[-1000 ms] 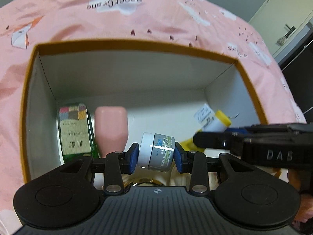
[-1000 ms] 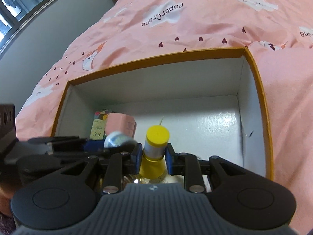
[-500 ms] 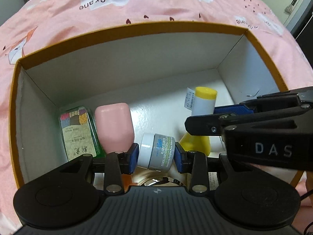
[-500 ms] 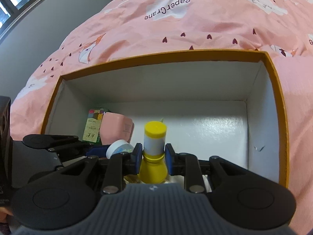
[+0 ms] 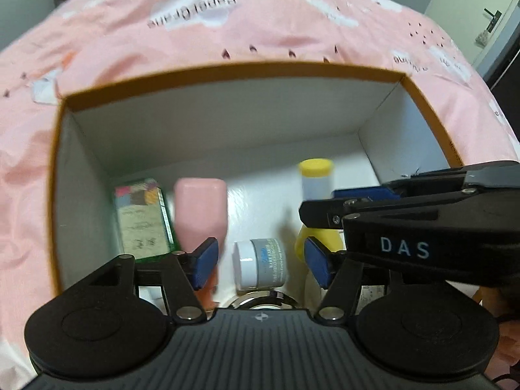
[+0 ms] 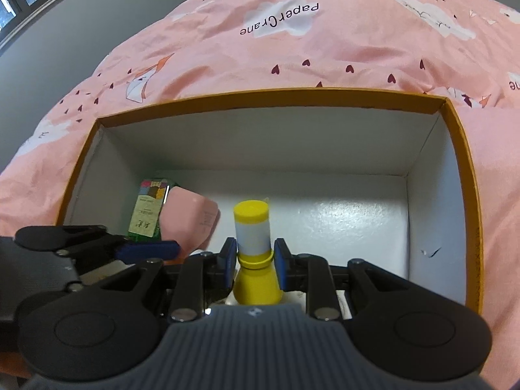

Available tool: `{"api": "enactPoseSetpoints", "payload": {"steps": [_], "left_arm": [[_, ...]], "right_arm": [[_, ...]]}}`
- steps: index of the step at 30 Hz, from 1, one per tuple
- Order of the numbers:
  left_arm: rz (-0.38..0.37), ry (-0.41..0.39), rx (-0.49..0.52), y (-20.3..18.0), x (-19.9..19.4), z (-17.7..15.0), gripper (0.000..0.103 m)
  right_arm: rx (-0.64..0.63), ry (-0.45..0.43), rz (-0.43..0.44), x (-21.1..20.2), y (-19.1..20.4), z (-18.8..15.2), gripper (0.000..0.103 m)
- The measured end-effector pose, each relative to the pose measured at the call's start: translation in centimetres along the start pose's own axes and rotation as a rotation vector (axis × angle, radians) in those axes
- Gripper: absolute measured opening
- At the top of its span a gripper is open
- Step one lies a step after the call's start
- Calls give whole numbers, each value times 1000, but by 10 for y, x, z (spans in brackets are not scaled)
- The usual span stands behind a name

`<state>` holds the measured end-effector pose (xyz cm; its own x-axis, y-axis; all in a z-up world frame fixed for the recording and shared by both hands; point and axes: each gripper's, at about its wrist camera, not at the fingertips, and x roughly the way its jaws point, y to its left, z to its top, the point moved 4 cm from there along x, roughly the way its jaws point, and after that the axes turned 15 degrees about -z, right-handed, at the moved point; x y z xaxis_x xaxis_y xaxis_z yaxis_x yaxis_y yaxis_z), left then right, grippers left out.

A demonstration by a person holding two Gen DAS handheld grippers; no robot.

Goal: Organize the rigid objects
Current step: 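Carry the cream jar with the left tool while the right tool carries the yellow bottle into the box, then open both tools to release the jar and bottle, then withdraw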

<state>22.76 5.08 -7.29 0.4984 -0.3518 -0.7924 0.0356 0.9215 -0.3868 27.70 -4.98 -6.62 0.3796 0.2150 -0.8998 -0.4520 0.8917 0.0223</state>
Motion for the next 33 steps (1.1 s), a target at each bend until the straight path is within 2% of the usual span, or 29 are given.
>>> {"api": "enactPoseSetpoints", "payload": {"steps": [4,9,12,16,24,27,33], "left_arm": [[-1,-46,2,-4,-16,-8,69],[64,-52,30,-5,-24,-22,69],[57,-72,17,-7,-27,-26,69],[50,-117,8,-8,-34,-30,69],[42,-233,52,-27,-60,-35,64],[16,-287,75,-38,-72,-40,64],[4,-402,163,-64,-95,-53,64]], "right_arm": [[-13,-4,14,-4,4,-2,23],[-46,24,13,-1,13,-11,25],[-51,25,5,-2,13,-15,25],[-44,10,-7,-11,10,-17,36],[4,-93,-23,-58,-3,-30,50],[40,-149,-29,-80,-10,-39,57],[89,-248,-32,-125,-23,-60,58]]}}
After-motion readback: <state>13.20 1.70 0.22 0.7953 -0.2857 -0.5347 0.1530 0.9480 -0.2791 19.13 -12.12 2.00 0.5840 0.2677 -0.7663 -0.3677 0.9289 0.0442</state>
